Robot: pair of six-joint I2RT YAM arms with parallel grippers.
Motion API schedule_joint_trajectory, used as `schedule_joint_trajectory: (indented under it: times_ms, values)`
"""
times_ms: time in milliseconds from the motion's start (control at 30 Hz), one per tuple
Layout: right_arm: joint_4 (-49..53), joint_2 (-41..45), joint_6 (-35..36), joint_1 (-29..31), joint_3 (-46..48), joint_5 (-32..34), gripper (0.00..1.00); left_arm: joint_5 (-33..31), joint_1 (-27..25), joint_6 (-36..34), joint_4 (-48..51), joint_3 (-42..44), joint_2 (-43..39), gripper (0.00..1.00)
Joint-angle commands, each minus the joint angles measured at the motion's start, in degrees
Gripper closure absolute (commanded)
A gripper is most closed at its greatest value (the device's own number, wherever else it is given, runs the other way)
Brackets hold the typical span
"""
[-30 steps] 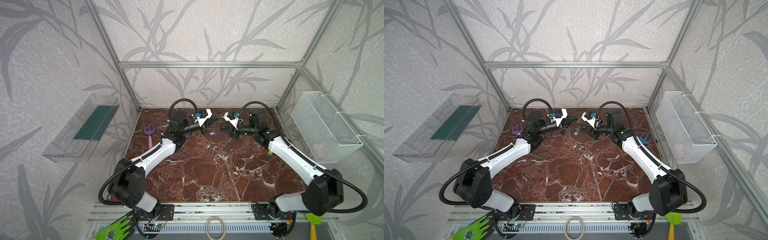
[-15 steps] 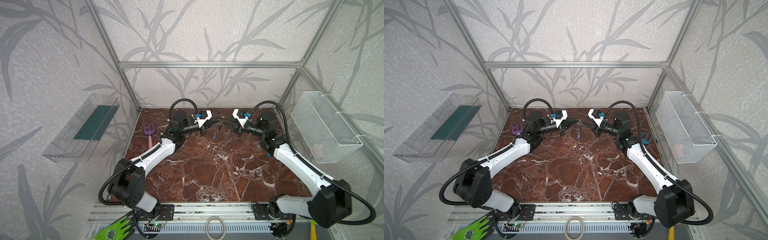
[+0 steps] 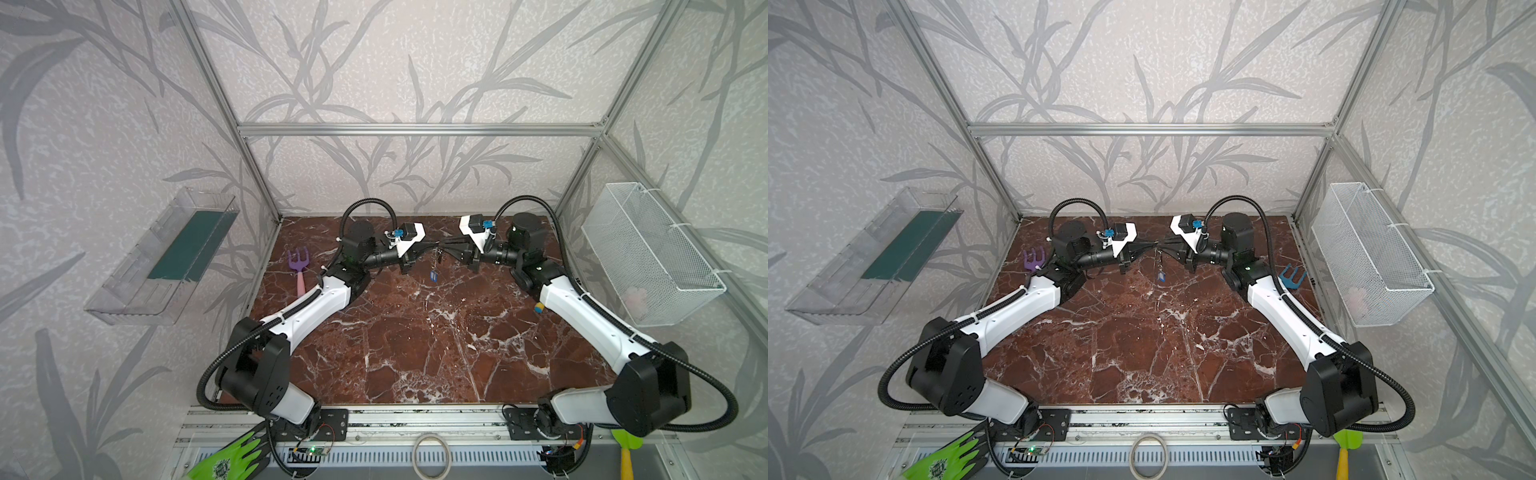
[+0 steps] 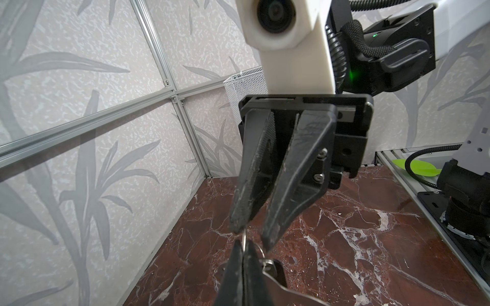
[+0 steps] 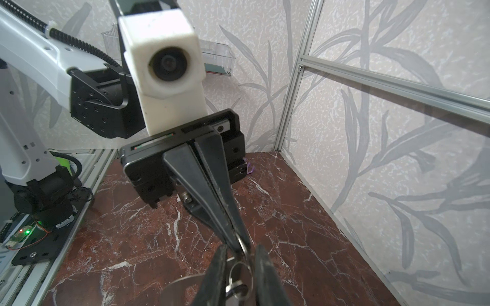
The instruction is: Put the keys on the keyring
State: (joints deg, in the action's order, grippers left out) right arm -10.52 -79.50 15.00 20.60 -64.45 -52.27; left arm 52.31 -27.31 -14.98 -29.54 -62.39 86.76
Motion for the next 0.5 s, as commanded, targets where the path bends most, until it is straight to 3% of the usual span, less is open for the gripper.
schedule_joint_trajectory:
  times_ms: [0, 167, 300, 467]
  values:
    - [2.7, -0.6, 0.5, 0.2, -1.6, -2.5, 0.85, 0.7, -0.2, -0.7, -0.8, -1.6, -1.9, 1.00]
    - [4.5, -1.4, 1.2, 0.2, -2.1, -3.3, 0.92, 0.8, -0.3, -0.8, -1.1, -1.3, -2.2, 1.00]
    - [5.7, -1.7, 1.7, 0.2, -2.0, -2.8, 0.77, 1.3, -0.2, -0.8, -0.8, -1.3, -2.5, 1.00]
    - [5.5, -1.7, 1.8, 0.2, -2.1, -3.5, 0.78, 1.6, -0.3, -1.0, -0.8, -1.2, -2.7, 1.00]
